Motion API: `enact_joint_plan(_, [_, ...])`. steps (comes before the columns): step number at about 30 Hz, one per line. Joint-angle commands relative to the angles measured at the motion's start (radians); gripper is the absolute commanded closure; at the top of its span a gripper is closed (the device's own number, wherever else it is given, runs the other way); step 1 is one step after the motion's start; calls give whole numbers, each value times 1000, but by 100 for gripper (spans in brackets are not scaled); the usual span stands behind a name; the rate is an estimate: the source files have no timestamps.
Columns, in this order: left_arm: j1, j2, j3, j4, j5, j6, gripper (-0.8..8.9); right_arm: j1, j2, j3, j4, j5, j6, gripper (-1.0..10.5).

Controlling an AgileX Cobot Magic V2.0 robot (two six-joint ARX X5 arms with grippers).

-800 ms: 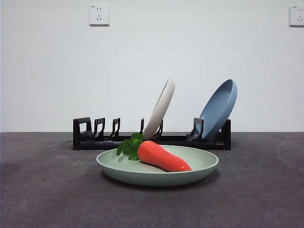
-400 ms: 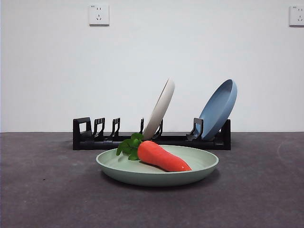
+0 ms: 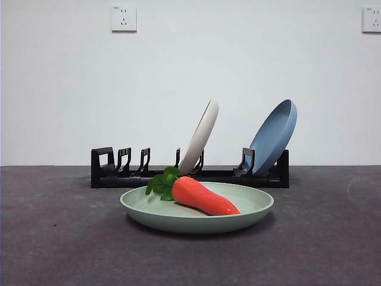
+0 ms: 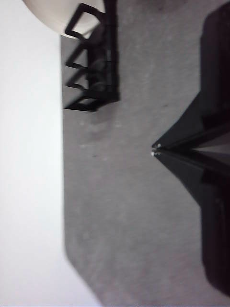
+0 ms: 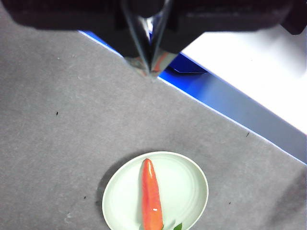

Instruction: Take the green plate from the plate rack,put the plate on the table,take the carrot from the table,put the carrot in the plate

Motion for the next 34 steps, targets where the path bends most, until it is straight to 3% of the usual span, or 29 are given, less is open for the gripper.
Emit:
enact_joint_plan(1, [0,-3,-14,-42,3,-86,817,2,0,-6,3,3,6,946])
enact_joint_plan(20, [0,-3,-14,-39,0,-85,816,2,0,-6,3,3,5,947])
enact_joint_plan(24, [0,-3,-14,-39,0,-85,816,-5,-3,-6,20,80,-66,946])
enact_joint_plan(27, [0,-3,-14,-39,0,-85,817,-77,-32,-8,105,137,-98,946])
enact_joint_plan(32, [0,-3,-14,-39,0,-85,817,-314,-126,-76,408,-7,-107,946])
enact_joint_plan(34, [0,-3,-14,-39,0,-85,816,-403,-166,-126,481,-28,-119,946])
